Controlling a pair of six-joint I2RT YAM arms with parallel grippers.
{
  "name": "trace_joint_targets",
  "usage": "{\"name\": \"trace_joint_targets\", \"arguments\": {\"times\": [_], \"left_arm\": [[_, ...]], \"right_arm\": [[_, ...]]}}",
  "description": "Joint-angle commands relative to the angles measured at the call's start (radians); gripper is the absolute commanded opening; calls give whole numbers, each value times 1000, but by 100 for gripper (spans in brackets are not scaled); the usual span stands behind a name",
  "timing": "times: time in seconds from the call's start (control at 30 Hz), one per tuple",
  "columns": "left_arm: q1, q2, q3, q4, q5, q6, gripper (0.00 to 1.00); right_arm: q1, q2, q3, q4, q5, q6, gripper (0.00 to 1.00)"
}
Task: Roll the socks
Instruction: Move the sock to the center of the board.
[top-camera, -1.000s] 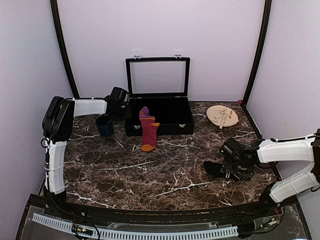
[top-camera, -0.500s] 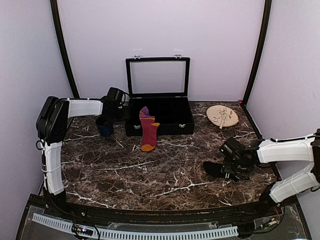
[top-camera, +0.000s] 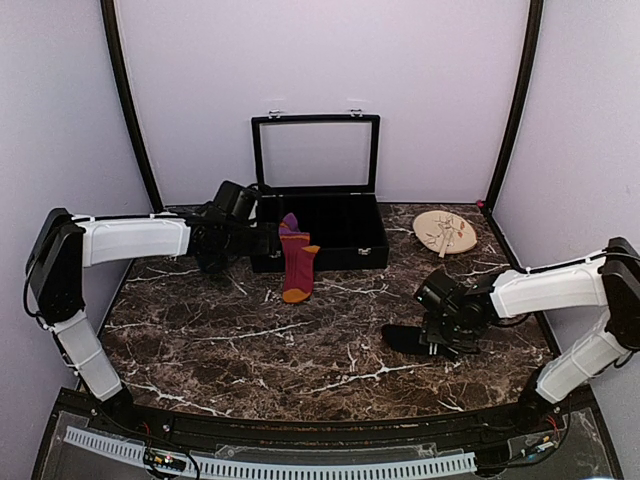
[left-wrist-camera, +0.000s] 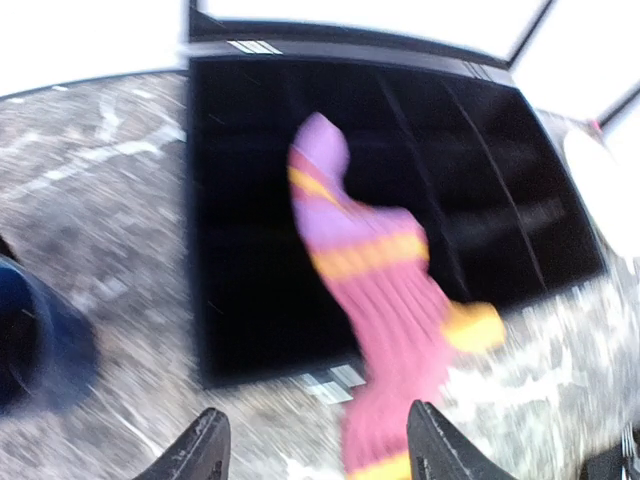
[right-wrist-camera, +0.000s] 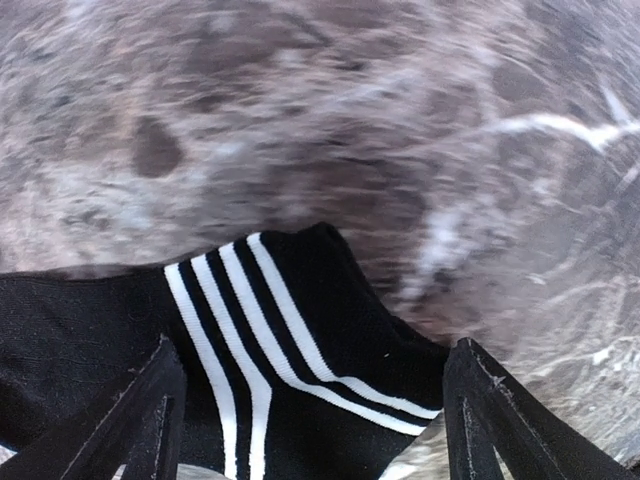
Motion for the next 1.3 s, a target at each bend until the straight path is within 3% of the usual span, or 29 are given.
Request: {"name": "trace_joint_targets", "arguments": {"times": [0.0, 0.27, 0.73, 1.27], "left_arm": [[-95, -38, -87, 3, 8, 11, 62], [-212, -65, -201, 63, 63, -30, 62], [-259, -71, -276, -13, 164, -72, 63], [-337, -140, -361, -46, 317, -157, 63]], "right_arm": [[55, 63, 59, 43, -24, 19, 82], [139, 213, 198, 109, -64, 29, 83], [206, 475, 539, 159, -119, -25, 84], [210, 486, 571, 171, -116, -46, 84]]}}
